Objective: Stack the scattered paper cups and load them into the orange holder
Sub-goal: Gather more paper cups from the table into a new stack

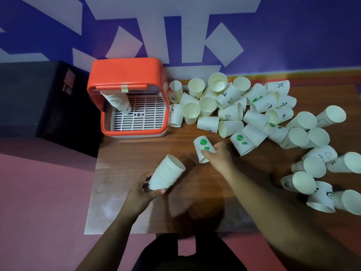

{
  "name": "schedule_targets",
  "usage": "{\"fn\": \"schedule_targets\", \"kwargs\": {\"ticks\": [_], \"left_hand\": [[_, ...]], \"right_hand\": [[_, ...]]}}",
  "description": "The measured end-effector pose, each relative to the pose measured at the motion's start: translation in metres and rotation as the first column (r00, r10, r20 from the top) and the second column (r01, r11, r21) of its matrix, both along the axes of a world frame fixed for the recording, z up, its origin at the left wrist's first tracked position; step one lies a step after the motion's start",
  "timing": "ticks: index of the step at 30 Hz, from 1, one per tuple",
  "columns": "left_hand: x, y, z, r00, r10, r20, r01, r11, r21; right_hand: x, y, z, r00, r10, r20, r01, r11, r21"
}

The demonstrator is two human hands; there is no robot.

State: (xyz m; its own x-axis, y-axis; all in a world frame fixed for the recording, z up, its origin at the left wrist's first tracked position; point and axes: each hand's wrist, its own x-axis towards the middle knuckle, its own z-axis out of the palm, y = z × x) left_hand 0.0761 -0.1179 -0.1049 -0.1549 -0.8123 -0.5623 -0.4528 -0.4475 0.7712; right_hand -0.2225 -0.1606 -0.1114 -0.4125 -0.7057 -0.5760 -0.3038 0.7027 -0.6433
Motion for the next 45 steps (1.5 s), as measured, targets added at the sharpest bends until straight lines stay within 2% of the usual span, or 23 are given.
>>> {"fn": "schedule_targets", "kwargs": {"ticks": [1, 3, 4, 6, 8, 10, 13, 16, 19, 21, 22, 24, 26, 27, 29, 32, 34, 38, 42, 45], "left_hand": [[-0.002, -0.001, -0.001, 1.000, 0.004, 0.000, -0.004, 1.000, 0.003], [-0.008, -0.004, -0.001, 1.000, -0.018, -0.012, 0.018, 1.000, -0.001], [-0.013, -0.006, -0.001, 0.999, -0.040, -0.020, 0.040, 0.999, 0.000], [-0.024, -0.010, 0.003, 0.994, -0.106, -0.034, 0.106, 0.994, 0.006], [-0.037, -0.013, 0.009, 0.983, -0.178, -0.053, 0.178, 0.984, -0.010], [-0.050, -0.014, 0.012, 0.967, -0.241, -0.081, 0.240, 0.971, -0.017], [-0.065, -0.013, 0.011, 0.946, -0.308, -0.105, 0.307, 0.951, -0.027], [-0.078, -0.010, 0.010, 0.944, -0.314, -0.101, 0.313, 0.949, -0.032], [-0.085, -0.005, 0.011, 0.955, -0.276, -0.107, 0.275, 0.961, -0.020], [-0.085, -0.002, 0.012, 0.969, -0.222, -0.112, 0.223, 0.975, 0.000], [-0.084, -0.001, 0.012, 0.976, -0.188, -0.111, 0.190, 0.982, 0.009], [-0.081, 0.001, 0.013, 0.982, -0.148, -0.113, 0.150, 0.989, 0.011], [-0.077, 0.004, 0.013, 0.985, -0.124, -0.119, 0.127, 0.992, 0.016], [-0.077, 0.006, 0.012, 0.987, -0.104, -0.122, 0.108, 0.994, 0.019], [-0.078, 0.011, 0.013, 0.990, -0.070, -0.124, 0.072, 0.997, 0.007], [-0.083, 0.018, 0.015, 0.992, -0.057, -0.116, 0.057, 0.998, 0.003], [-0.084, 0.021, 0.016, 0.992, -0.044, -0.116, 0.045, 0.999, 0.006], [-0.086, 0.026, 0.017, 0.995, 0.012, -0.100, -0.011, 1.000, 0.007], [-0.093, 0.028, 0.015, 0.996, 0.049, -0.073, -0.049, 0.999, 0.005], [-0.098, 0.028, 0.016, 0.997, 0.051, -0.050, -0.051, 0.999, -0.003]], "right_hand": [[-0.002, 0.006, 0.011, 0.990, -0.040, 0.135, 0.042, 0.999, -0.013], [-0.007, 0.019, 0.035, 0.912, -0.070, 0.403, 0.084, 0.996, -0.016], [-0.012, 0.026, 0.047, 0.874, -0.039, 0.484, 0.063, 0.997, -0.034], [-0.026, 0.039, 0.066, 0.854, 0.089, 0.512, -0.041, 0.994, -0.104], [-0.042, 0.047, 0.080, 0.880, 0.261, 0.397, -0.206, 0.963, -0.176], [-0.056, 0.050, 0.091, 0.874, 0.400, 0.277, -0.365, 0.916, -0.169], [-0.061, 0.052, 0.098, 0.837, 0.474, 0.274, -0.459, 0.880, -0.118], [-0.048, 0.054, 0.094, 0.836, 0.487, 0.252, -0.473, 0.873, -0.118], [-0.037, 0.059, 0.084, 0.847, 0.468, 0.251, -0.434, 0.883, -0.181], [-0.041, 0.057, 0.080, 0.888, 0.401, 0.223, -0.362, 0.911, -0.197], [-0.047, 0.055, 0.076, 0.932, 0.325, 0.160, -0.295, 0.937, -0.186], [-0.067, 0.048, 0.059, 0.977, 0.179, -0.115, -0.195, 0.970, -0.147], [-0.088, 0.042, 0.040, 0.916, 0.122, -0.383, -0.176, 0.979, -0.107], [-0.097, 0.039, 0.030, 0.873, 0.133, -0.469, -0.191, 0.979, -0.077], [-0.109, 0.034, 0.014, 0.797, 0.212, -0.566, -0.240, 0.970, 0.025], [-0.114, 0.030, -0.005, 0.723, 0.329, -0.608, -0.302, 0.941, 0.150], [-0.113, 0.029, -0.013, 0.715, 0.352, -0.604, -0.325, 0.932, 0.159], [-0.107, 0.027, -0.023, 0.791, 0.300, -0.533, -0.295, 0.951, 0.098], [-0.106, 0.021, -0.020, 0.912, 0.204, -0.356, -0.197, 0.979, 0.056], [-0.108, 0.022, 0.002, 0.992, 0.088, -0.094, -0.089, 0.996, 0.000]]}}
